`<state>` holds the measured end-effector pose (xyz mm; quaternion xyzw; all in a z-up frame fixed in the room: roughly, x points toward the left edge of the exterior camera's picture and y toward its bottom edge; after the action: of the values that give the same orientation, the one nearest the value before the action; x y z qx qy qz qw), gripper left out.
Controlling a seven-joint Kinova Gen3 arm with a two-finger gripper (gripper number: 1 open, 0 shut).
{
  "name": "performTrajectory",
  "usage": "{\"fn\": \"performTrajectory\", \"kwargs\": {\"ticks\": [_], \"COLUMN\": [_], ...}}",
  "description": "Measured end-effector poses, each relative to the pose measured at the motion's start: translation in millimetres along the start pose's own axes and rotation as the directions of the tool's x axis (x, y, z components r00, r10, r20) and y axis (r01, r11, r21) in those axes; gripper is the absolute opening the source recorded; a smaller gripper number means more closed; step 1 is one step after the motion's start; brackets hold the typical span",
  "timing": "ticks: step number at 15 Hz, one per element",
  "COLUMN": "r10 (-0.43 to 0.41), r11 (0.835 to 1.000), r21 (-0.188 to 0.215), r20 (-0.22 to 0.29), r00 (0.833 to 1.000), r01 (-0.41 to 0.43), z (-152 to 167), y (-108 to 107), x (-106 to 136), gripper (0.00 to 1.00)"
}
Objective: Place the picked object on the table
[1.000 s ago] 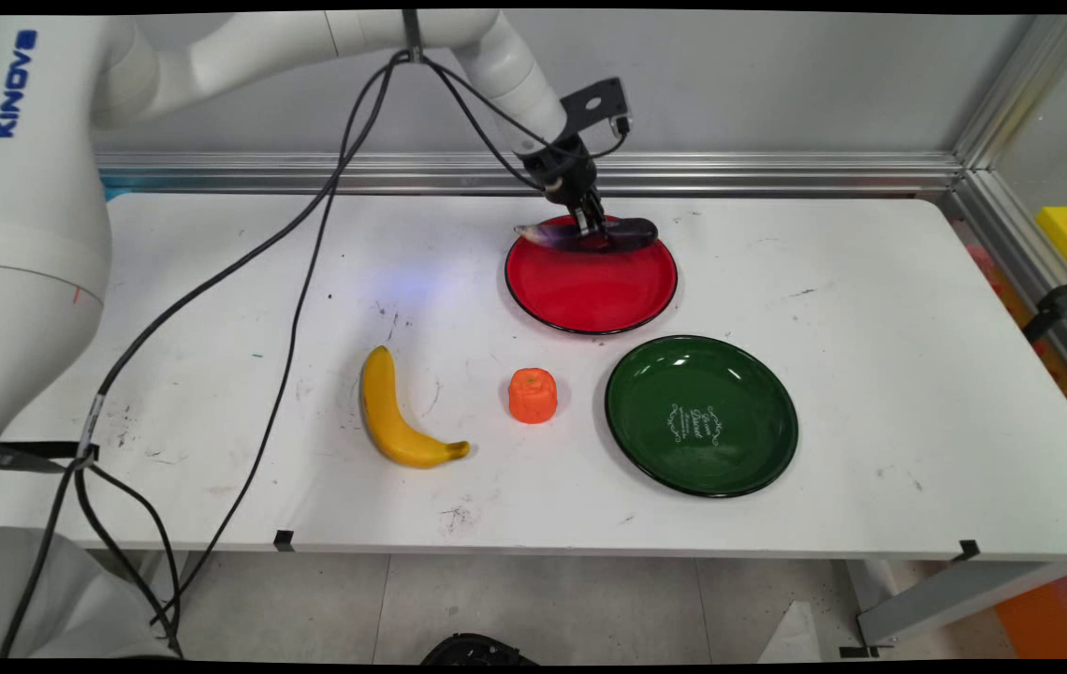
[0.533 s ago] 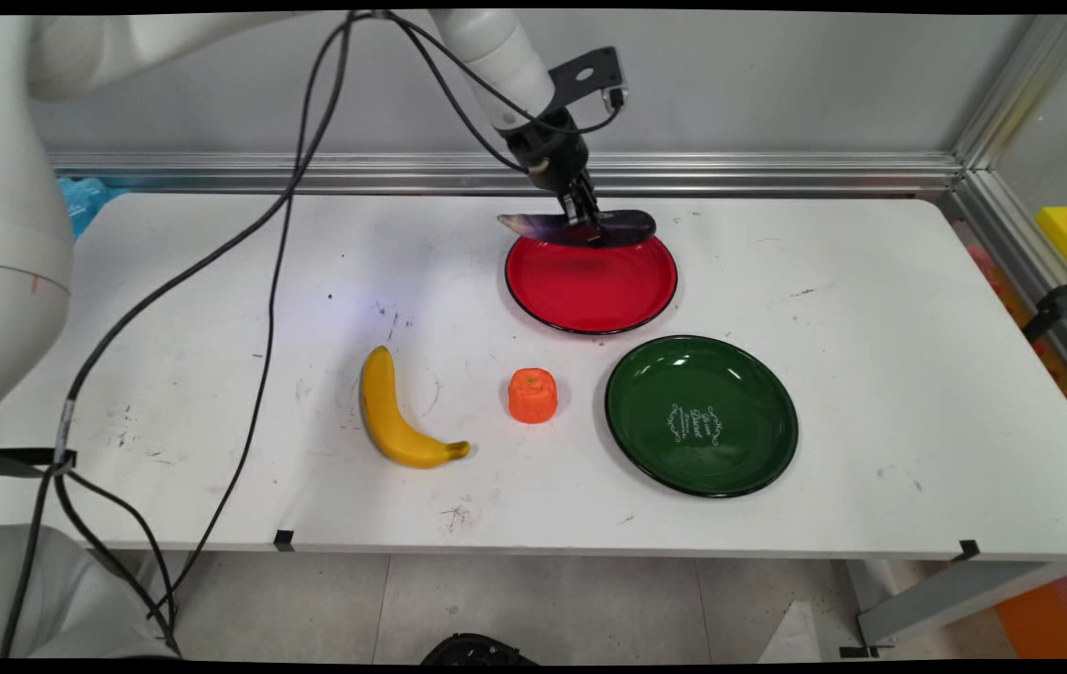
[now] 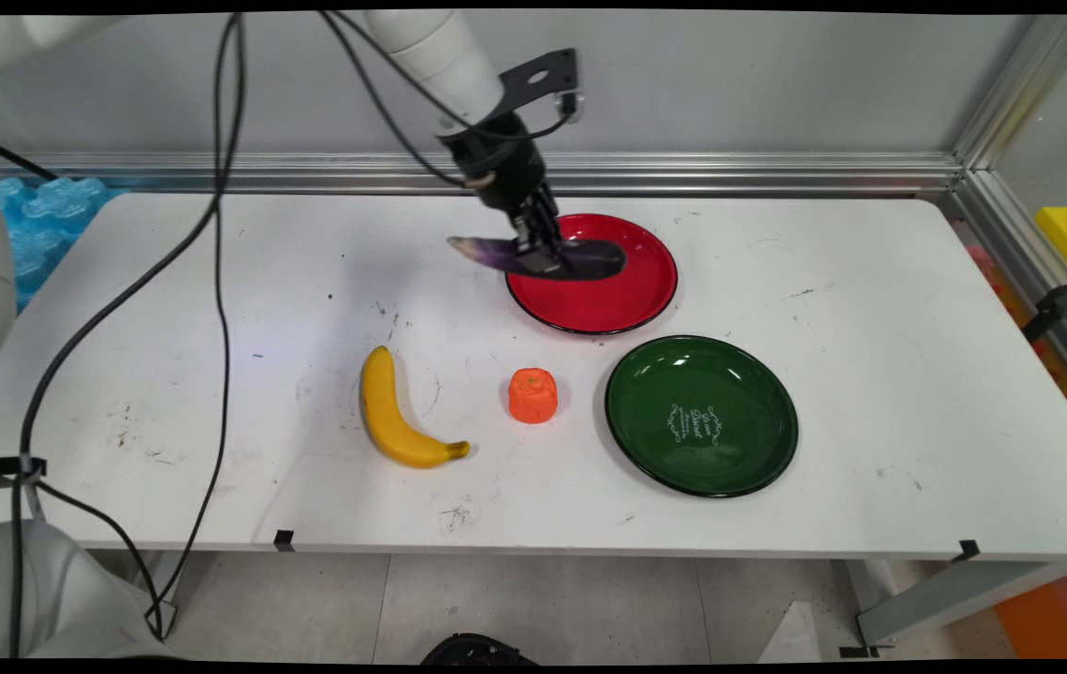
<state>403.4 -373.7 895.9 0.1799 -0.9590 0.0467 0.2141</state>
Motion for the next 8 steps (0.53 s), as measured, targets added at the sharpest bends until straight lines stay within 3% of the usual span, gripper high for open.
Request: {"fn": "performTrajectory", "kwargs": {"ticks": [8], "r10": [0.019], "r11": [1.0], "r21": [-0.022], "r20": [0.04], "r00": [0.999], "r01": [-0.018], "z": [-12.9], "y": [36.3], "x": [-48.3], "gripper": [0.0]}}
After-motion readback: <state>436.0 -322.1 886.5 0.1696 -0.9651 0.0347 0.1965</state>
